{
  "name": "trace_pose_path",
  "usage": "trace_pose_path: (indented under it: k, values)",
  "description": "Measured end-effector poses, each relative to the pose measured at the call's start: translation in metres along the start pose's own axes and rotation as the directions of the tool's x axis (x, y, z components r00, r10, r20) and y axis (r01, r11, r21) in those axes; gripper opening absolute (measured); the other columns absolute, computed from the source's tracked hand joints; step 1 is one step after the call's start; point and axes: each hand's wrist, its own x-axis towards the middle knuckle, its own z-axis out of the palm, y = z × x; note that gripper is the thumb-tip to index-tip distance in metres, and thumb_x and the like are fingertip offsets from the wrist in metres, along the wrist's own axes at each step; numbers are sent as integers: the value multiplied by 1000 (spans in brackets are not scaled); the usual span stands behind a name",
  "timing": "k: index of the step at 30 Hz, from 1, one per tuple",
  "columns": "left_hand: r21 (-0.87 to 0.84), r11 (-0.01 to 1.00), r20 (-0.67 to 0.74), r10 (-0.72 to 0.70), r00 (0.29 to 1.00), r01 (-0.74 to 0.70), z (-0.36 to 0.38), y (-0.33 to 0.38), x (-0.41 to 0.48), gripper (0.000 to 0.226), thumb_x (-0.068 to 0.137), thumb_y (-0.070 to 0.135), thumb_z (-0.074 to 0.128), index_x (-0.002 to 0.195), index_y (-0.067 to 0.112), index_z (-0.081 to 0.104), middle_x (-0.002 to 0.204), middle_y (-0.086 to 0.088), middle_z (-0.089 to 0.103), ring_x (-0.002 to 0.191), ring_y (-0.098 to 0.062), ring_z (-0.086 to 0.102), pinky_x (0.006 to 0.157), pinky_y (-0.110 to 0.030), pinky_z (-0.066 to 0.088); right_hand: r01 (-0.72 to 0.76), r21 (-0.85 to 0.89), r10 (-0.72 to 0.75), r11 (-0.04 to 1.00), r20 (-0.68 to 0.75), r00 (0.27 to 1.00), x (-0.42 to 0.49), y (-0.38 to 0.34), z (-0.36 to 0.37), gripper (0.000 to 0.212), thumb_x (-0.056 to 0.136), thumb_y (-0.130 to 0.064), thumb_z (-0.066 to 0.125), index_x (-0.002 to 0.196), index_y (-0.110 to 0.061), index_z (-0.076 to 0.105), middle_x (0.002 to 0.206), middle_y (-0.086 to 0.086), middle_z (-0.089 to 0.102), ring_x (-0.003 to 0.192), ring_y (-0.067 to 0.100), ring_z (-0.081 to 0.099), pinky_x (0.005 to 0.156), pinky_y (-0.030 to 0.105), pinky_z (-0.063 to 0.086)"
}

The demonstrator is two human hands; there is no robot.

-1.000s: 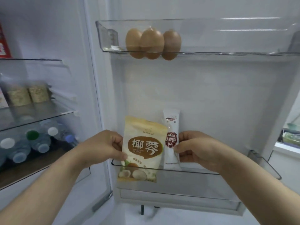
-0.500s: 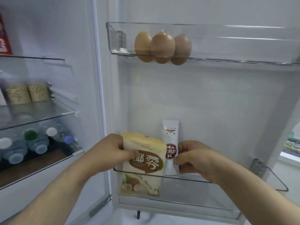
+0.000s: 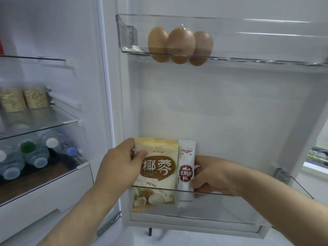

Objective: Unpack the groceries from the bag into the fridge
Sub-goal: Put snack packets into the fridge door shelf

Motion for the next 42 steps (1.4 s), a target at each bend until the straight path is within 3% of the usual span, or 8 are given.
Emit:
trace_pose_path:
  k: [6, 15, 19, 24, 27, 32, 37, 42]
  values:
    - [294, 954, 46, 53, 997, -65, -3, 9, 3, 22, 90, 47, 59, 88, 24, 57, 75, 8, 63, 67, -12, 58, 58, -29, 47, -45, -117, 42, 992, -23, 999, 0, -4, 6, 36, 79, 11, 63, 113, -1, 62, 109, 20, 70, 99, 36, 69, 90, 54, 56]
    - [177, 979, -13, 101, 995, -97, -10, 19, -15, 69, 89, 48, 62, 147, 37, 26, 97, 9, 62, 89, -20, 63, 73, -29, 45, -24, -243, -8, 970, -130, 992, -11, -6, 3, 22, 85, -14, 73, 105, -13, 64, 101, 12, 71, 84, 23, 68, 81, 38, 61]
    - [181, 934, -139, 334, 932, -308, -10, 13, -21, 53, 90, 34, 64, 140, 24, 47, 116, -3, 63, 85, -26, 66, 70, -37, 54, 35, -254, -89, 967, -205, 975, -15, -4, 1, 11, 89, -16, 68, 98, -11, 65, 91, 8, 72, 82, 19, 68, 80, 35, 61]
    - [239, 846, -291, 530, 796, -476, -11, 2, -15, 39, 84, 17, 73, 120, 6, 63, 109, -13, 56, 75, -18, 56, 58, -28, 53, 44, -339, -131, 940, -238, 962, -16, -3, 1, 8, 89, -22, 68, 94, -16, 67, 87, 3, 71, 76, 16, 67, 75, 32, 61]
    - [276, 725, -163, 682, 713, -631, -12, 2, -18, 21, 88, 21, 64, 103, 9, 71, 94, -5, 69, 80, -22, 61, 66, -33, 54, 39, -531, -221, 847, -285, 933, -22, -1, -1, 17, 89, -34, 65, 101, -22, 65, 91, -6, 68, 73, 11, 63, 69, 30, 58]
    - [160, 697, 249, 657, 712, -699, -2, 4, -37, 30, 89, 48, 44, 81, 31, 68, 75, 19, 64, 68, -3, 58, 54, -24, 50, 95, -889, -561, 449, -198, 804, -55, 22, -2, 29, 95, -52, 41, 101, -32, 62, 91, -16, 63, 85, 4, 57, 77, 28, 50]
    - [170, 781, 324, 531, 783, -601, 9, -5, -40, 54, 88, 64, 23, 77, 31, 65, 67, 19, 61, 64, -2, 55, 57, -27, 49, 71, -903, -676, 424, -263, 688, -72, 61, -7, 55, 81, -74, 29, 75, -29, 61, 65, -15, 59, 64, 6, 57, 59, 32, 51]
    - [203, 771, 220, 565, 795, -604, 15, -6, -43, 45, 91, 55, 38, 59, 31, 58, 51, 20, 49, 48, 1, 47, 40, -19, 38, 68, -950, -882, 306, -256, 396, -64, 76, -4, 44, 84, -57, 52, 56, -23, 59, 49, -12, 49, 46, 9, 48, 38, 25, 41]
